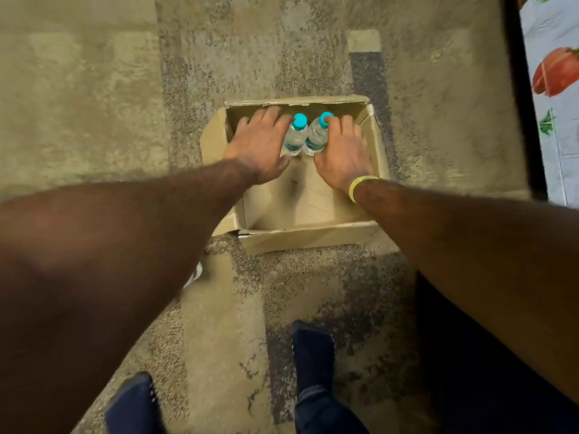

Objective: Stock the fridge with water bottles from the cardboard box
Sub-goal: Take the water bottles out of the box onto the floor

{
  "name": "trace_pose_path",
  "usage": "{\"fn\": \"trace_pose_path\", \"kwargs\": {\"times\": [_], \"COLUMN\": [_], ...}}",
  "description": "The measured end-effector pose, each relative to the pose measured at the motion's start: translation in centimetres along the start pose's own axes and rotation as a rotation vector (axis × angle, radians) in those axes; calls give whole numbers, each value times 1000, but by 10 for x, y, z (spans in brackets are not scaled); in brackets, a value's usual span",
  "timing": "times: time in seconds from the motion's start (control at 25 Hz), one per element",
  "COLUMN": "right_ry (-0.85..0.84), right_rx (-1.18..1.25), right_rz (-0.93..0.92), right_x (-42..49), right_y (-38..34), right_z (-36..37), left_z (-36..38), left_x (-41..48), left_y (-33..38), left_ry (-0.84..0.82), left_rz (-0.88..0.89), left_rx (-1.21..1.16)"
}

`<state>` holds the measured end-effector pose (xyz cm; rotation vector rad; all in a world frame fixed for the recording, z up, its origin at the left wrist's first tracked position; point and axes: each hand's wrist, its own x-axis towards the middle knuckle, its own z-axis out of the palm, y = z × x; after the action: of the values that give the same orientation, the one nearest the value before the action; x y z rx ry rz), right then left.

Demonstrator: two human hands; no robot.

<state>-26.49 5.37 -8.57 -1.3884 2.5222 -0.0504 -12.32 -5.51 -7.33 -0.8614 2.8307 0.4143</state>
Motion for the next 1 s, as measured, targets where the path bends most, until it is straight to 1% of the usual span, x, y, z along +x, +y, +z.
{"fn": "trace_pose_path", "kwargs": {"times": [0.08, 0.2, 0.4, 0.52, 0.6, 0.68, 0.8, 0.92, 1.0], "right_ry": [-31, -103, -1, 12, -33, -77, -45, 22, 38], "right_rx": [51, 118, 202, 198, 158, 141, 264, 288, 302], "right_rz": [48, 52, -46, -88, -103, -78, -12, -110, -187], "right_x": [23, 41, 48, 49, 46, 43, 34, 14, 0], "right_y": [7, 13, 13, 10, 6, 4, 6, 0, -11], "right_z": [-2, 4, 9, 8, 12, 16, 7, -17, -39], "left_z": [0, 8, 18, 26, 31, 30, 22, 4, -16], "left_x": [29, 55, 66, 58, 50, 42, 27, -2, -27], "left_y": [8, 16, 23, 22, 20, 15, 1, -14, -28], "left_ry": [3, -61, -59, -93, -100, -77, 20, 116, 148], "left_rz": [-3, -39, -142, -118, -90, -81, -79, -64, -17], "left_rx": [-55, -54, -93, -109, -116, -145, -272, -411, -454]}}
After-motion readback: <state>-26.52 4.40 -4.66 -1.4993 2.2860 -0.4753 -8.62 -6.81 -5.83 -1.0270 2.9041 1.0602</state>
